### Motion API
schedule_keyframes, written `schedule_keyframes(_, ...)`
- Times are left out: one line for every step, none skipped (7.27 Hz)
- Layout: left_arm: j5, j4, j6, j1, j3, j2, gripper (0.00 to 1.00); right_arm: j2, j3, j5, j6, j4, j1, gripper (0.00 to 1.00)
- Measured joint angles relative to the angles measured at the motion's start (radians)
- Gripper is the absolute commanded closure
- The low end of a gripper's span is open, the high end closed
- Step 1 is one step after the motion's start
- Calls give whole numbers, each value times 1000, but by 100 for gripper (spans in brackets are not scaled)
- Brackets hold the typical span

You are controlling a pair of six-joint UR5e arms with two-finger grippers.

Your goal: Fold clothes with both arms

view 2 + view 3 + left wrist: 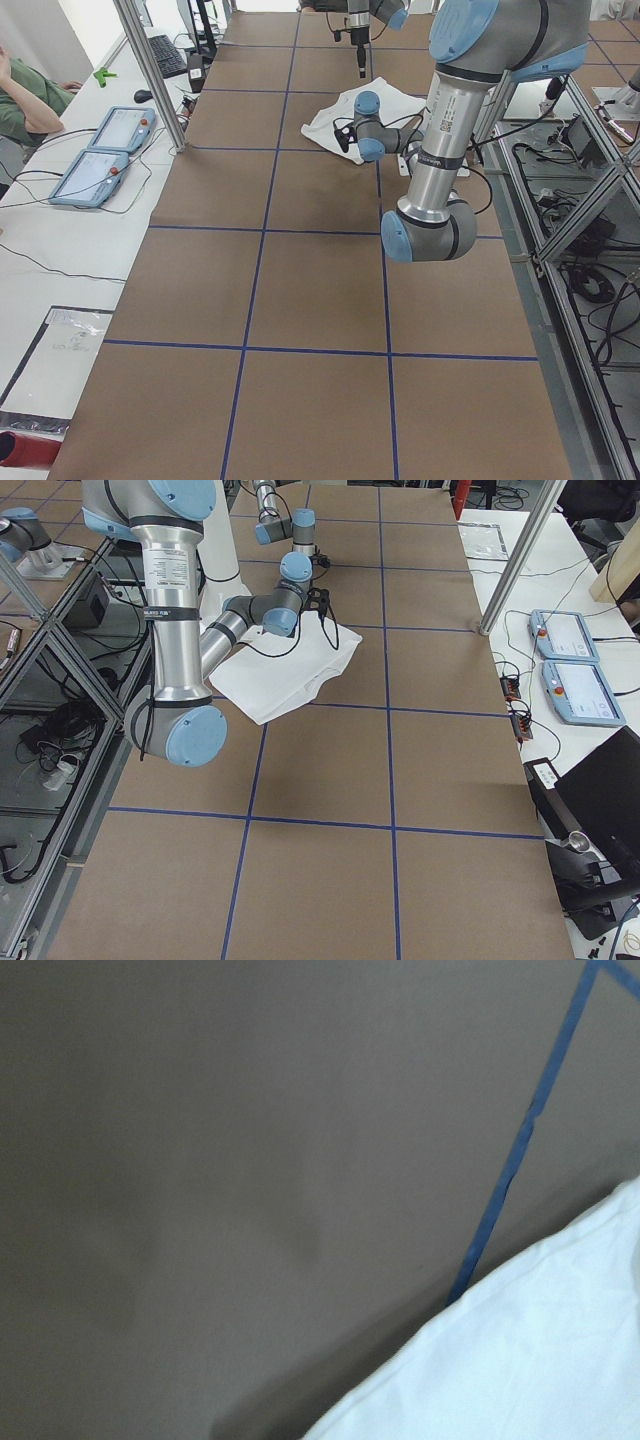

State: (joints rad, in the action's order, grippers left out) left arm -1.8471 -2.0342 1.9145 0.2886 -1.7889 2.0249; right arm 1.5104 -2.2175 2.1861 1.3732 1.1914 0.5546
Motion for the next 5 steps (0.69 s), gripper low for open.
schedule_keyframes(15, -2, 2, -8, 17, 3, 8, -5, 1, -2, 0, 0, 2, 0)
schedule_keyframes(29, -3, 2, -11, 25, 5, 13, -7, 2, -5, 0, 0, 2, 0)
schedule_keyframes(36, -4, 2, -12, 26, 6, 19, -7, 3, -6, 0, 1, 2, 0)
schedule_keyframes(44, -5, 2, -12, 27, 8, 24, -7, 5, -6, 0, 2, 3, 0)
schedule_keyframes(57, -8, 1, -12, 30, 10, 28, -7, 6, -6, 1, 2, 3, 0)
